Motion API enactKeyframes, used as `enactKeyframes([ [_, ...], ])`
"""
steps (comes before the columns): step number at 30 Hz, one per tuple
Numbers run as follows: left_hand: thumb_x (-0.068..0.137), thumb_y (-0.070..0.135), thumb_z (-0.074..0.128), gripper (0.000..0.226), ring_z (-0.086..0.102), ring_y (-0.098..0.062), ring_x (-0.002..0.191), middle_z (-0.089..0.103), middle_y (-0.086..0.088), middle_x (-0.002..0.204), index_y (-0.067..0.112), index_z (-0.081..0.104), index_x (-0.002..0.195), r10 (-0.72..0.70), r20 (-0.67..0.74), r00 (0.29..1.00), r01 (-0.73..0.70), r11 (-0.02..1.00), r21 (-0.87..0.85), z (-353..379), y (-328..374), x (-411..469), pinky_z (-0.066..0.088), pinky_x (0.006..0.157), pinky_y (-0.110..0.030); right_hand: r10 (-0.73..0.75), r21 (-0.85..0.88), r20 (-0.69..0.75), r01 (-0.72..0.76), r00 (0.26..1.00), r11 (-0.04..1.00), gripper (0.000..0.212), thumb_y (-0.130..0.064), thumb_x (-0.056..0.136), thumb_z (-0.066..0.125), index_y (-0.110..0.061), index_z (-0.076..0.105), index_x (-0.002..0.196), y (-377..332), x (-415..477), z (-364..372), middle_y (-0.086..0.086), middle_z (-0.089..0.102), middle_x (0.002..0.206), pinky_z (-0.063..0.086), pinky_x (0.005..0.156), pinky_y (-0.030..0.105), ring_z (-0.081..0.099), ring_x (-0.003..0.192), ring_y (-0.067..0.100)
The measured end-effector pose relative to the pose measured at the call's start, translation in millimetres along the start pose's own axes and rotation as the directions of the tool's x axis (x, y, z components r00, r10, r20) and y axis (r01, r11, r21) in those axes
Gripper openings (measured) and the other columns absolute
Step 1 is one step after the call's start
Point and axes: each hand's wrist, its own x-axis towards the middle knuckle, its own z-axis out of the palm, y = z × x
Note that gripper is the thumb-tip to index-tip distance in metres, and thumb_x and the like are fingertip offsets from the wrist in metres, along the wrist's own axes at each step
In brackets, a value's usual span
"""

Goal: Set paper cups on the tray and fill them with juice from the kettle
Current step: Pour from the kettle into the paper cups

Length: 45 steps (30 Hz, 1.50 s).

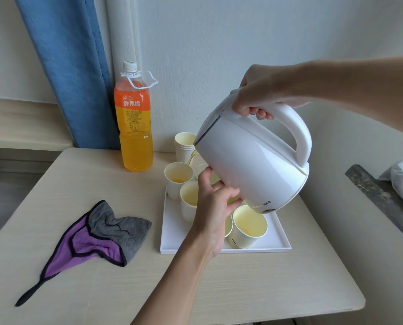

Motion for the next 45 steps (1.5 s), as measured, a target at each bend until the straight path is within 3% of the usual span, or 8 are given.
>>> enactKeyframes([
  [10, 0.068, 0.008, 0.057, 0.077, 0.062, -0.038, 0.128, 0.070, -0.006, 0.109, 0.026, 0.046, 0.142, -0.004, -0.005, 1.000, 0.004, 1.000, -0.008, 1.4, 2.1, -1.2, 0.054, 0.107, -0.051, -0.012, -0.029, 0.012, 0.012, 1.000, 0.999, 0.006, 0.001, 0.071, 0.054, -0.005, 0.052, 0.069, -3.4, -0.2, -1.1, 0.009, 0.049, 0.062, 0.040, 0.045, 0.022, 0.046, 0.054, 0.022],
  [15, 0.069, 0.008, 0.058, 0.072, 0.065, -0.035, 0.127, 0.071, -0.015, 0.126, 0.030, 0.049, 0.136, -0.004, -0.015, 1.000, 0.003, 1.000, -0.020, 2.5, 3.1, -1.7, 0.054, 0.107, -0.051, -0.014, -0.047, 0.007, 0.014, 1.000, 0.999, 0.007, 0.002, 0.074, 0.057, -0.004, 0.053, 0.072, -5.1, 1.9, 1.0, 0.010, 0.049, 0.063, 0.039, 0.044, 0.021, 0.046, 0.051, 0.021],
  [23, 0.068, 0.009, 0.058, 0.075, 0.069, -0.025, 0.103, 0.068, -0.010, 0.112, 0.027, 0.047, 0.140, 0.005, -0.005, 1.000, -0.005, 1.000, -0.002, 2.1, 1.6, -1.7, 0.054, 0.106, -0.052, -0.030, -0.069, 0.015, 0.031, 0.999, 0.997, 0.007, 0.001, 0.075, 0.057, -0.004, 0.052, 0.075, -4.4, 3.0, 1.5, 0.010, 0.048, 0.060, 0.038, 0.042, 0.020, 0.044, 0.048, 0.020],
  [35, 0.069, 0.008, 0.059, 0.071, 0.071, -0.026, 0.104, 0.071, -0.003, 0.103, 0.026, 0.049, 0.137, 0.002, 0.009, 1.000, -0.001, 1.000, -0.027, 2.8, 2.3, -3.1, 0.053, 0.108, -0.053, -0.029, -0.107, -0.002, 0.029, 1.000, 0.994, 0.007, 0.001, 0.074, 0.058, -0.004, 0.052, 0.072, -9.0, 3.7, 3.2, 0.010, 0.048, 0.056, 0.038, 0.043, 0.020, 0.044, 0.046, 0.021],
  [39, 0.069, 0.008, 0.059, 0.072, 0.070, -0.033, 0.115, 0.072, -0.006, 0.108, 0.027, 0.050, 0.137, -0.003, 0.003, 1.000, 0.003, 0.999, -0.032, 2.5, 3.3, -2.8, 0.053, 0.108, -0.054, -0.028, -0.110, -0.007, 0.027, 1.000, 0.994, 0.007, 0.000, 0.074, 0.058, -0.004, 0.052, 0.072, -11.4, 3.1, 2.6, 0.010, 0.048, 0.056, 0.038, 0.045, 0.021, 0.044, 0.048, 0.022],
  [45, 0.069, 0.008, 0.058, 0.073, 0.071, -0.027, 0.109, 0.072, -0.006, 0.109, 0.027, 0.049, 0.139, -0.006, 0.005, 1.000, 0.006, 1.000, -0.022, 1.6, 4.1, -2.5, 0.053, 0.108, -0.054, -0.027, -0.114, -0.015, 0.025, 1.000, 0.993, 0.006, 0.001, 0.074, 0.057, -0.003, 0.053, 0.073, -12.9, 2.5, 3.0, 0.010, 0.048, 0.056, 0.038, 0.045, 0.021, 0.044, 0.048, 0.022],
])
